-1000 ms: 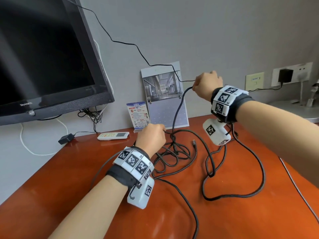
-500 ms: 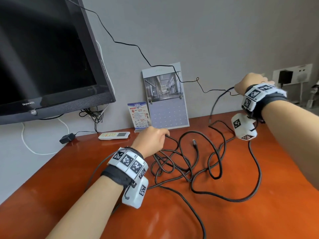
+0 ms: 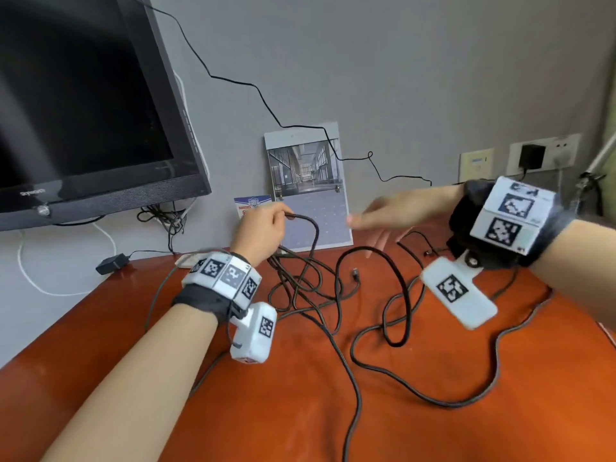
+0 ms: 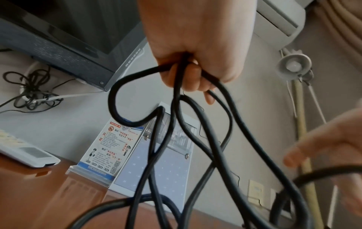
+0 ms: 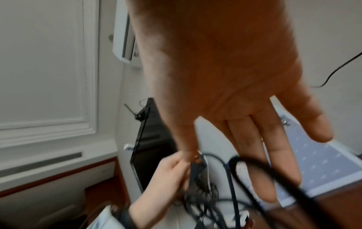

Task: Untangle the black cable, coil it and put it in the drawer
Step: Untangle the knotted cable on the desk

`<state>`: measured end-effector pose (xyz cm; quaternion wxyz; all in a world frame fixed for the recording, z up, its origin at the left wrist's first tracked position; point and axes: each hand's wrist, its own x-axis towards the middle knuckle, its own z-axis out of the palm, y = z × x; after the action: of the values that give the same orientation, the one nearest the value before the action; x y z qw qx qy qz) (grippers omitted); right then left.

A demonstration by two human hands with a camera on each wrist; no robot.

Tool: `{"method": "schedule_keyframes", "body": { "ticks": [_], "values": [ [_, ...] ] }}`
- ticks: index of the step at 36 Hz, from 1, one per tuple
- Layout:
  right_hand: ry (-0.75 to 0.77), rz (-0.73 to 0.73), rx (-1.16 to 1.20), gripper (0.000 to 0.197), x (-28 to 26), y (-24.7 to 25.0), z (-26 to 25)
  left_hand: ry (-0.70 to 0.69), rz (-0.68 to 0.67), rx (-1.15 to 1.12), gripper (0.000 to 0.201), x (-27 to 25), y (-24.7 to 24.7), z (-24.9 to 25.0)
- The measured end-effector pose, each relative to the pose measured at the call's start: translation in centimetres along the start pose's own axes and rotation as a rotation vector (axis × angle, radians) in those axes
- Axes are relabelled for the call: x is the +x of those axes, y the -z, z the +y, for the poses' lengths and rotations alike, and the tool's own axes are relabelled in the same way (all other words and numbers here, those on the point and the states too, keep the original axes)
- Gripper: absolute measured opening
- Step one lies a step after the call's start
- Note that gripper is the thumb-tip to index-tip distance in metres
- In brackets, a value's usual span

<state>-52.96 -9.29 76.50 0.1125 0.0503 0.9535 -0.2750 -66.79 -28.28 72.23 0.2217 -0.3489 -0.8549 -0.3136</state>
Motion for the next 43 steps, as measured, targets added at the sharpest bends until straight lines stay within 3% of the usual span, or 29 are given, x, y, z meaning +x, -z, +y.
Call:
{"method": "schedule_keyframes", "body": {
  "ticks": [3, 8, 14, 18, 22, 27, 30, 33, 39, 43],
  "values": [
    [0.048, 0.055, -0.011, 0.027, 0.8, -1.3, -0.6, 0.031, 0.077, -0.051, 0.031, 1.0, 0.8, -0.1],
    [0.032, 0.095, 0.209, 0.027, 0.7, -1.1, 0.8, 0.057, 0.169, -0.09, 0.032, 2.3, 2.8, -1.2],
    [-0.179, 0.406, -0.425, 0.031, 1.0, 2.9, 5.4, 0.136, 0.328, -0.087, 0.034, 3.4, 6.4, -4.3],
    [-0.336, 0.625, -0.429, 0.022, 0.9, 5.6, 9.8, 0.324, 0.407, -0.231, 0.036, 4.3, 7.9, -6.8],
    [-0.364, 0.684, -0.426, 0.023, 1.0, 6.4, 11.6, 0.515, 0.405, -0.537, 0.037, 4.7, 7.8, -7.8],
    [-0.444, 0.561, -0.519, 0.025, 1.2, 6.5, 10.9, 0.576, 0.401, -0.881, 0.031, 4.6, 7.2, -7.0],
    [-0.478, 0.419, -0.667, 0.04, 1.9, 6.1, 9.1, 0.584, 0.38, -0.987, 0.035, 4.8, 6.9, -5.6],
    [-0.36, 0.32, -0.618, 0.054, 2.4, 5.3, 5.8, 0.598, 0.34, -1.022, 0.033, 5.5, 6.7, -4.5],
    [0.001, 0.187, -0.303, 0.054, 2.8, 2.7, -2.4, 0.474, 0.301, -1.176, 0.027, 5.9, 6.6, -1.2],
    [0.027, 0.106, -0.263, 0.058, 4.1, 0.9, -5.4, 0.373, 0.303, -1.281, 0.03, 5.4, 6.9, 0.7]
  ]
}}
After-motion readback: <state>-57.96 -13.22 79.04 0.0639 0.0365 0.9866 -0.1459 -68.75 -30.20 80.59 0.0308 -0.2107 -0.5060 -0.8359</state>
